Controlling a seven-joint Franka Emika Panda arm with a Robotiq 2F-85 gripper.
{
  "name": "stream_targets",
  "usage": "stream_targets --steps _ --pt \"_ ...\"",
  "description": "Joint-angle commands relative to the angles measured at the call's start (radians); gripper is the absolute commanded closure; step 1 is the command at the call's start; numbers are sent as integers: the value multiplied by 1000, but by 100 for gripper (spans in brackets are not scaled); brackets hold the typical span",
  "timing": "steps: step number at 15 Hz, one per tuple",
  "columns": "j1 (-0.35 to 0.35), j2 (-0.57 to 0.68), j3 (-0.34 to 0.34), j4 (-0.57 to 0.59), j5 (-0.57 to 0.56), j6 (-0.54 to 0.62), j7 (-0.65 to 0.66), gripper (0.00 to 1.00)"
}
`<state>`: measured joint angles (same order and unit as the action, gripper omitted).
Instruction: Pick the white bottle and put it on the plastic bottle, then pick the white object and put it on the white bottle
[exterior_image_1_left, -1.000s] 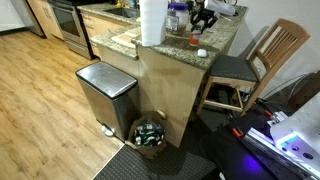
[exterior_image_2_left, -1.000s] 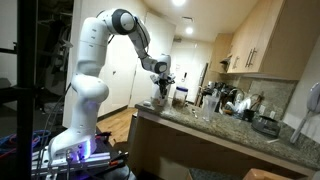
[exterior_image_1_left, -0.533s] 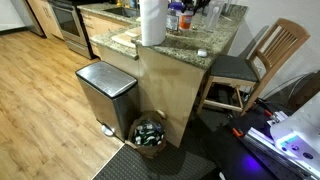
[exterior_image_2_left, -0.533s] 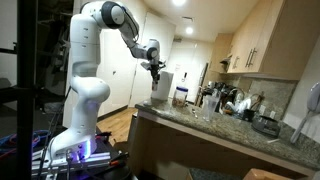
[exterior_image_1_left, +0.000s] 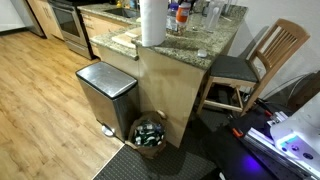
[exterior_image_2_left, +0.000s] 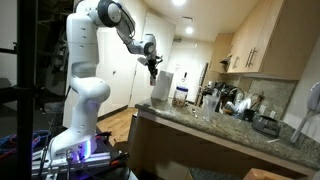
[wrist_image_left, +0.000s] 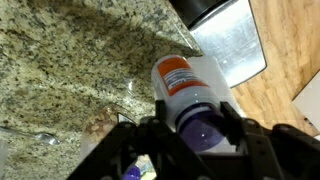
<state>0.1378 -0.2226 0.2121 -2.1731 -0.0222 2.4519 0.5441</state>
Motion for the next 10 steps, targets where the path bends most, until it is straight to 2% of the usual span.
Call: stream_targets --steps 1,3,7,8,10 --pt "-25 24 42 130 -52 24 69 74" --pt "-67 52 54 224 -156 53 176 74" --pt "-129 118 30 370 -307 89 363 74" --pt "-93 55 19 301 -251 47 297 49" --pt "-107 90 6 343 -285 66 334 49"
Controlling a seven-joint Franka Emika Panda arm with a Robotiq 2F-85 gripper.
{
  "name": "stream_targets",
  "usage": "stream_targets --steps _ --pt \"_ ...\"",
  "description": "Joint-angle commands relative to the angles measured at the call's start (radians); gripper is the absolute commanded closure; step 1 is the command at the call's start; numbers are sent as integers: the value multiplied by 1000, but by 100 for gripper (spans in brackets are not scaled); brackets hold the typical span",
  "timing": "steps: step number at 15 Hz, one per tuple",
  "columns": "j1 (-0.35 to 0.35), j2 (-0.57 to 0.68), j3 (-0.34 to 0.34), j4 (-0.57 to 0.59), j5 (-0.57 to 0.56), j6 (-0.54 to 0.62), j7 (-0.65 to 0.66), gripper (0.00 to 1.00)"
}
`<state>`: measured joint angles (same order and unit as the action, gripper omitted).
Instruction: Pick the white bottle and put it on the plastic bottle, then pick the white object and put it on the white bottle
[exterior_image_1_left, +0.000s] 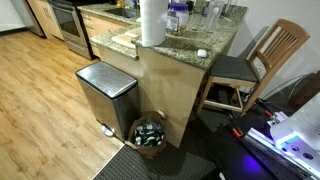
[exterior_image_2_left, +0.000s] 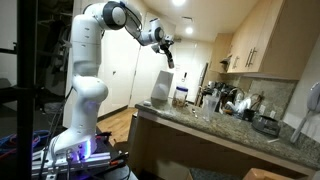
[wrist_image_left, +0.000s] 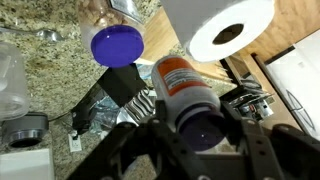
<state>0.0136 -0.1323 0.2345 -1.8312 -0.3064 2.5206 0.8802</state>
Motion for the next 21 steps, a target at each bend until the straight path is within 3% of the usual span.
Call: stream_targets --steps 1,2,5,11,12,13,15,16,17,21 --pt "18 12 -19 10 -2 0 2 74" --pt "3 36 -25 34 -37 -17 46 74" --pt "-7 100 -56 137 -5 -31 133 74" --pt "38 308 -130 428 -18 -187 375 74" --pt "44 220 -136 316 -3 -125 320 74" --pt "51 244 -146 338 -1 -132 327 49" --pt "58 249 -152 337 -1 -129 326 49" --pt "61 243 -151 337 -2 -130 327 74" --pt "63 252 -168 344 -62 -153 365 74" --pt "73 334 -200 435 -61 -254 435 74"
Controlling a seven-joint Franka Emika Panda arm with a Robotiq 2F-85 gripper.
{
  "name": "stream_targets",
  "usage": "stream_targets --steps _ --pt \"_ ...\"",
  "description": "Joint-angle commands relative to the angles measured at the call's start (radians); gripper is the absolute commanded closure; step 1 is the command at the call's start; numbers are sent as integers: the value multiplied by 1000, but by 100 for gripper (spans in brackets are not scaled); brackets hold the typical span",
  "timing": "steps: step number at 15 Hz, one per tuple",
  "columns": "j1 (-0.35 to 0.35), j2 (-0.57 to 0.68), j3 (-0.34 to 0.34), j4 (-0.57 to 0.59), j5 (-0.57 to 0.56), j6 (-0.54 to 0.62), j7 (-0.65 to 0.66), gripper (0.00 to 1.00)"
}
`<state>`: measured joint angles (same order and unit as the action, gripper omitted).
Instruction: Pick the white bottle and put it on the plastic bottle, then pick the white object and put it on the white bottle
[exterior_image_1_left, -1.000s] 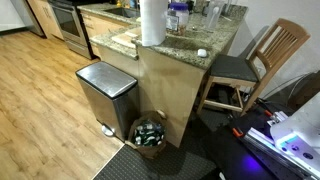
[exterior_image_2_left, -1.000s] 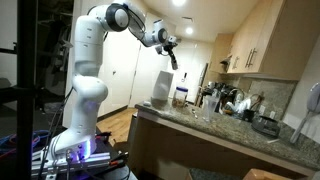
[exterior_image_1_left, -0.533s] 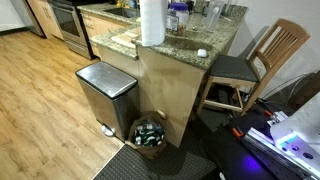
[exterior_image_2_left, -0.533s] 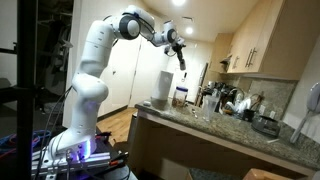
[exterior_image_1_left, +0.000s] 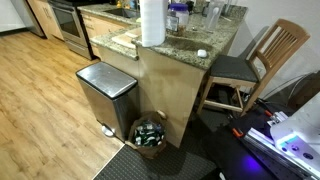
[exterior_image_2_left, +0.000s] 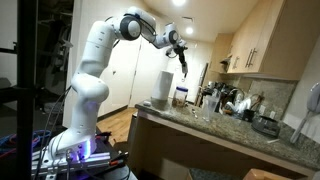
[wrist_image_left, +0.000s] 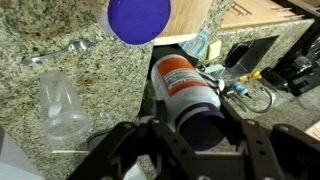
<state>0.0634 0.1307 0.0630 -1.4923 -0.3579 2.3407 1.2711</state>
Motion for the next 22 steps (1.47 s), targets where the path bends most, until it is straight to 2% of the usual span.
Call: stream_targets --steps 1,4,6,7,9,10,22 --pt "32 96 -32 133 -2 -104 57 74" --pt "57 180 -30 257 58 -196 96 74" --pt "76 235 -39 329 74 -210 148 74" --pt "52 159 -17 209 49 -161 122 49" --pt "64 201 -20 261 53 -171 145 49" --pt "65 212 -21 274 54 -173 148 74" --pt "48 365 -56 443 57 -264 238 74"
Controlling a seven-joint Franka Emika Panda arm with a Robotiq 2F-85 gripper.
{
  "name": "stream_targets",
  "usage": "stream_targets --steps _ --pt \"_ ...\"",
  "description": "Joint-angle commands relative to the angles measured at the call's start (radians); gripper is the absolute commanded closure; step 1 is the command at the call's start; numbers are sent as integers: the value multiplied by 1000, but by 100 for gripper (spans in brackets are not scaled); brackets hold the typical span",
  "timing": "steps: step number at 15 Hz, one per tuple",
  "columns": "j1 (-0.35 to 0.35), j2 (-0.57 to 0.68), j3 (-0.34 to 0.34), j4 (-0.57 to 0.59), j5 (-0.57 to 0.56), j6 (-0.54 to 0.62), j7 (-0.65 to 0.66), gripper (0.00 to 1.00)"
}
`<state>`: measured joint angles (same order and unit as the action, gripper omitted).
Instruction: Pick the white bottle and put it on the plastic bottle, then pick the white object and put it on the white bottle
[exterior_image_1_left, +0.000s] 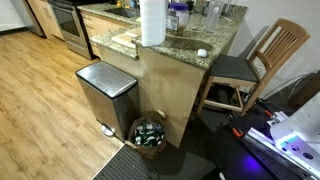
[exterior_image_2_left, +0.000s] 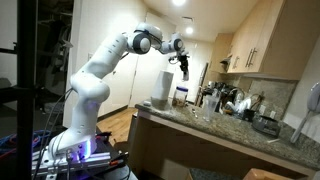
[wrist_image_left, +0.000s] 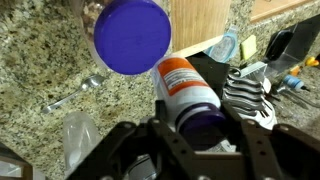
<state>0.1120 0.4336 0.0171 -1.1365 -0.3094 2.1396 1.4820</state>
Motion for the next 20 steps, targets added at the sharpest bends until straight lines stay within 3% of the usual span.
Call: stream_targets --steps 1,3,4,6,7,20 --pt "-1 79 -13 101 9 -79 39 74" --pt "-6 101 -12 125 23 -103 57 74" --pt "-1 61 -11 56 2 -59 46 49" --pt "-2 82 -12 77 4 -67 56 49" --pt "-2 86 -12 81 4 -68 58 74" --pt "-14 60 -2 1 105 -114 65 74"
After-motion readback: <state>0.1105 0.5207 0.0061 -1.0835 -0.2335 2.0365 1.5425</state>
